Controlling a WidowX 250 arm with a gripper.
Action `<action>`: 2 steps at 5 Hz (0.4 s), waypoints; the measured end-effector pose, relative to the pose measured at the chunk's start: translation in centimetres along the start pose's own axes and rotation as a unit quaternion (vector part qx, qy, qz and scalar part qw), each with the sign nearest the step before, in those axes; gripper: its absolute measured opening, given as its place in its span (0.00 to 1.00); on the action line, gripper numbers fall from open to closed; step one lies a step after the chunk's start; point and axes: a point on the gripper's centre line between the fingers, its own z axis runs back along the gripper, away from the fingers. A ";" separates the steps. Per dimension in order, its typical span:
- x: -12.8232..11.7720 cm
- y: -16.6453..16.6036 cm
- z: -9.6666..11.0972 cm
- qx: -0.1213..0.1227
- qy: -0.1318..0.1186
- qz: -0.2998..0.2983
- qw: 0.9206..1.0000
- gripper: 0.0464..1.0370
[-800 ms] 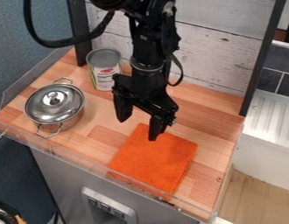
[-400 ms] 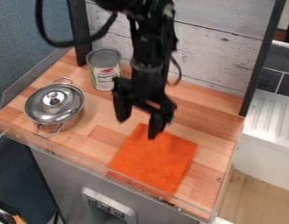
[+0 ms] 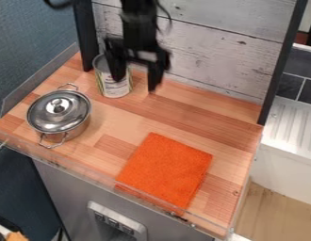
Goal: Push the can to the upper right side of the table
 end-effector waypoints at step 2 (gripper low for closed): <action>4.4 6.6 0.3 0.029 -0.028 0.102 0.994 0.96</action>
